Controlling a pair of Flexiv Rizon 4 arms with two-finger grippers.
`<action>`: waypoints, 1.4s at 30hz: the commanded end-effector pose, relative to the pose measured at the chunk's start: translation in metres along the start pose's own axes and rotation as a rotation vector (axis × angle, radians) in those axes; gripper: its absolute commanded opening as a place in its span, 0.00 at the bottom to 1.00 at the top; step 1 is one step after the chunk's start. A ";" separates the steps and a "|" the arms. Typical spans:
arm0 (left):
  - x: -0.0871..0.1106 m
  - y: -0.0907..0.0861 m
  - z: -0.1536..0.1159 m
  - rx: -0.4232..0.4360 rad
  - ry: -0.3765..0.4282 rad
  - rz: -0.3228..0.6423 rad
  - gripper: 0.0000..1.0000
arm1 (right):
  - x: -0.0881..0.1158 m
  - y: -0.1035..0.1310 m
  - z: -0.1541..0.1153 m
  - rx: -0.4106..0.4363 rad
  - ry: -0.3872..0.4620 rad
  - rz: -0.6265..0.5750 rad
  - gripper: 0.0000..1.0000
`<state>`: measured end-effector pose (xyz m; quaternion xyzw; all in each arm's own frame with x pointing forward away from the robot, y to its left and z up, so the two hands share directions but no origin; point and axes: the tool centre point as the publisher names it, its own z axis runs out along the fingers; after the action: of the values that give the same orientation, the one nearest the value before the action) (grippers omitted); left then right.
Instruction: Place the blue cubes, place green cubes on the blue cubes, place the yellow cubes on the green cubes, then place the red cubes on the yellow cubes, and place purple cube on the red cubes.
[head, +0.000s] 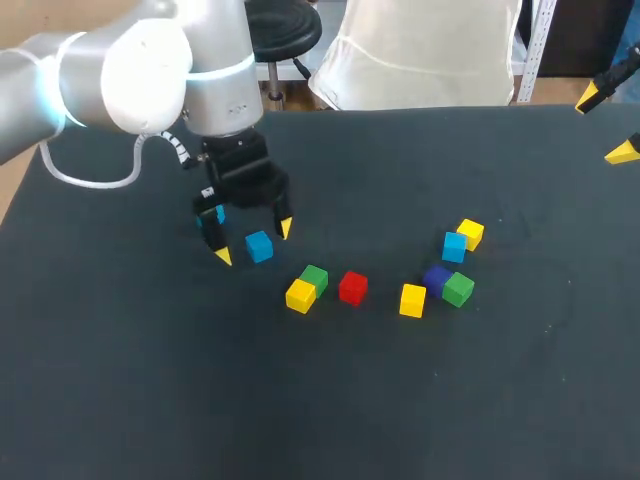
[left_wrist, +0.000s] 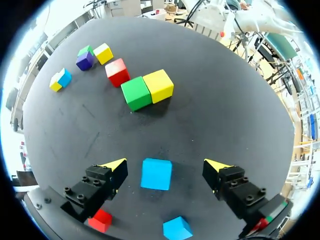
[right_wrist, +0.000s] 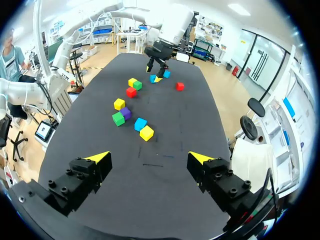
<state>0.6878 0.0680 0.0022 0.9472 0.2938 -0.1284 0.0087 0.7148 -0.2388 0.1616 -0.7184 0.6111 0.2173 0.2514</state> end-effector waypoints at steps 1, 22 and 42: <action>0.006 0.009 0.001 0.025 0.006 0.002 1.00 | 0.000 0.000 0.000 0.001 0.000 0.000 1.00; 0.006 0.011 0.008 0.030 0.023 -0.026 0.00 | 0.000 0.000 0.000 0.001 0.000 0.000 1.00; -0.057 0.074 -0.012 -0.053 -0.143 -0.404 0.00 | 0.000 0.000 0.000 0.001 0.000 0.000 1.00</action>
<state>0.6761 -0.0138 0.0272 0.8625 0.4703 -0.1830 0.0363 0.7148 -0.2388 0.1616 -0.7184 0.6111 0.2172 0.2514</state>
